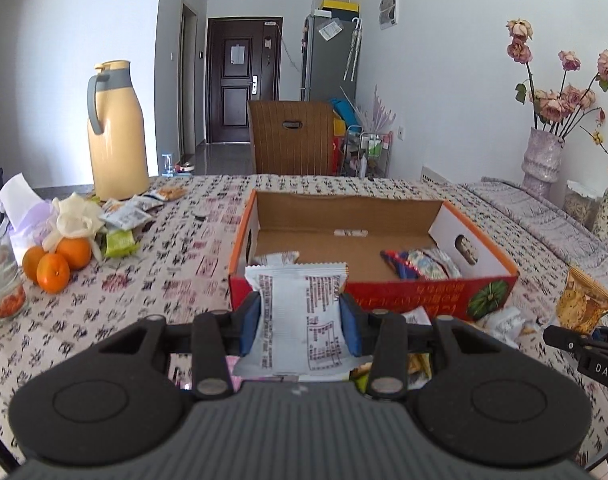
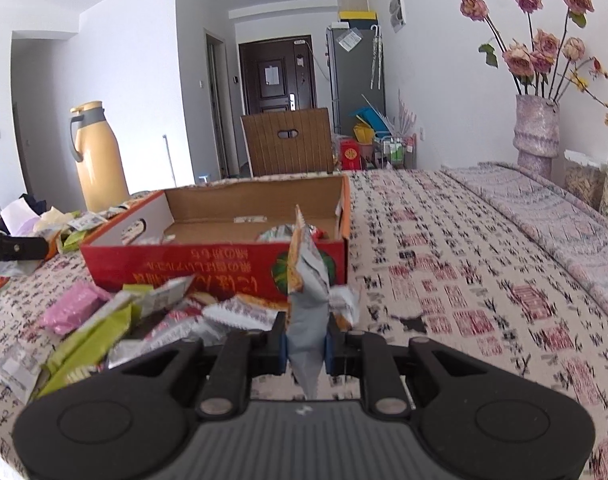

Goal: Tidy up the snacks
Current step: 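Lower both packets into the cardboard box and open both tools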

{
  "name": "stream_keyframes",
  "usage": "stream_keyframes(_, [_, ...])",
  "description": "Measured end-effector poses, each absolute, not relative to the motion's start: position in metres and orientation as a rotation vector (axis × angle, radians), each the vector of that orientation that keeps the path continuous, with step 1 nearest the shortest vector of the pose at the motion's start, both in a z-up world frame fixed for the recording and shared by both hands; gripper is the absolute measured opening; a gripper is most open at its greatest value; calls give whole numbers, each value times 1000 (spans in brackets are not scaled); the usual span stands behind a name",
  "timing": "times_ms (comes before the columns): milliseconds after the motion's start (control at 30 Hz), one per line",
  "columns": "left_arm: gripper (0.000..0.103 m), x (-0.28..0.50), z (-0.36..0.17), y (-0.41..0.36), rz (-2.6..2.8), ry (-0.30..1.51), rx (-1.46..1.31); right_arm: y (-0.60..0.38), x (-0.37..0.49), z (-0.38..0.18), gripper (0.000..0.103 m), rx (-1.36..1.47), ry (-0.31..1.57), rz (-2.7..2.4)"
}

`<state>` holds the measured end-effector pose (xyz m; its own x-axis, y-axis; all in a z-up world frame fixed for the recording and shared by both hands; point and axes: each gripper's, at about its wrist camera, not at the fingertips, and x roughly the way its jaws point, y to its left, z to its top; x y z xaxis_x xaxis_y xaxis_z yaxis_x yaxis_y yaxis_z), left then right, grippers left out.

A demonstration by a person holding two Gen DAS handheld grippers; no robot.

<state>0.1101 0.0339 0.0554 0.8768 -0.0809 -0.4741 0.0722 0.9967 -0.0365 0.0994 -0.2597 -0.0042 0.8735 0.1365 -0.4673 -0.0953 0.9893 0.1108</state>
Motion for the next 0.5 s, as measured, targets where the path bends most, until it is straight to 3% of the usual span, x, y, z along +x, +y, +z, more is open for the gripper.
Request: stream_keyframes(500, [42, 217, 84, 5, -62, 500, 44, -240, 216, 37, 16, 66, 472, 183])
